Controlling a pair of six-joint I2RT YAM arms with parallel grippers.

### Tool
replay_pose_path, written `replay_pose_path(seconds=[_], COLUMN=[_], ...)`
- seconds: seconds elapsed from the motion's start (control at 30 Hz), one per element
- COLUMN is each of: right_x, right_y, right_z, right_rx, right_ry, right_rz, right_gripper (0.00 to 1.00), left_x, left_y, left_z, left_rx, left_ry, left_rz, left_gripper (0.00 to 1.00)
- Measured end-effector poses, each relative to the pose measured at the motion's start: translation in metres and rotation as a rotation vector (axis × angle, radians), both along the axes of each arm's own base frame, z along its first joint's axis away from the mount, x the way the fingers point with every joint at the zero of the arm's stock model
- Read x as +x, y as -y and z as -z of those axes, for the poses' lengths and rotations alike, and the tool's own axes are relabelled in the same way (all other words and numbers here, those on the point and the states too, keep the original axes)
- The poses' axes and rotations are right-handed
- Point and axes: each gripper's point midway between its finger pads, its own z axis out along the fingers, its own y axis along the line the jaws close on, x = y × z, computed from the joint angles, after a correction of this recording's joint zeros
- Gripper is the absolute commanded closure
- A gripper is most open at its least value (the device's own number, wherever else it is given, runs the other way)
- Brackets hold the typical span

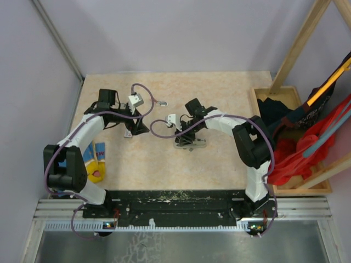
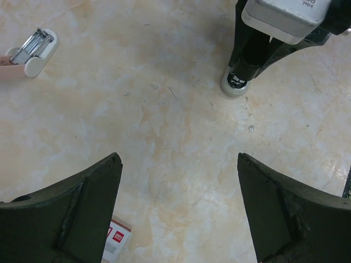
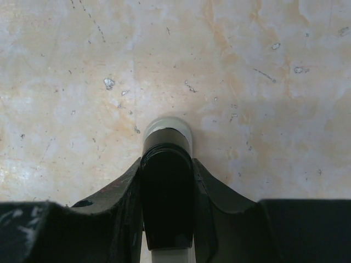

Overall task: Unload the staples from the stapler
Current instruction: Move the stapler to the center of the board.

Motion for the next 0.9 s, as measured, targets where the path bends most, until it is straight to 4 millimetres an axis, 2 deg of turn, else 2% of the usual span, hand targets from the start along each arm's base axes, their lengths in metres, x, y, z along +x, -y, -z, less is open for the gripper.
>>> replay_pose_path(seconds=[0.4,0.73,0.9], right_x=[0.012,0.031,0.030], right_y=[0.002,-0.005,-0.004], right_z=[-0.001,-0.020,-0.014], right_rx=[-0.031,-0.022,-0.032], right_ry=[0.037,0.117,0.113], right_rz=[0.058,0.043,0.031], right_gripper=[0.81,0.81,0.81], left_x=[0.015,0.020,0.020], left_y=[-0.003,-0.002,-0.002], left_z=[-0.008,-0.012,-0.010], left_rx=[0.000,-0.011,-0.014], left_ry=[0.038,0.047,0.043], left_rz=[-0.061,-0.082,-0.086], left_gripper=[0.10,0.10,0.10])
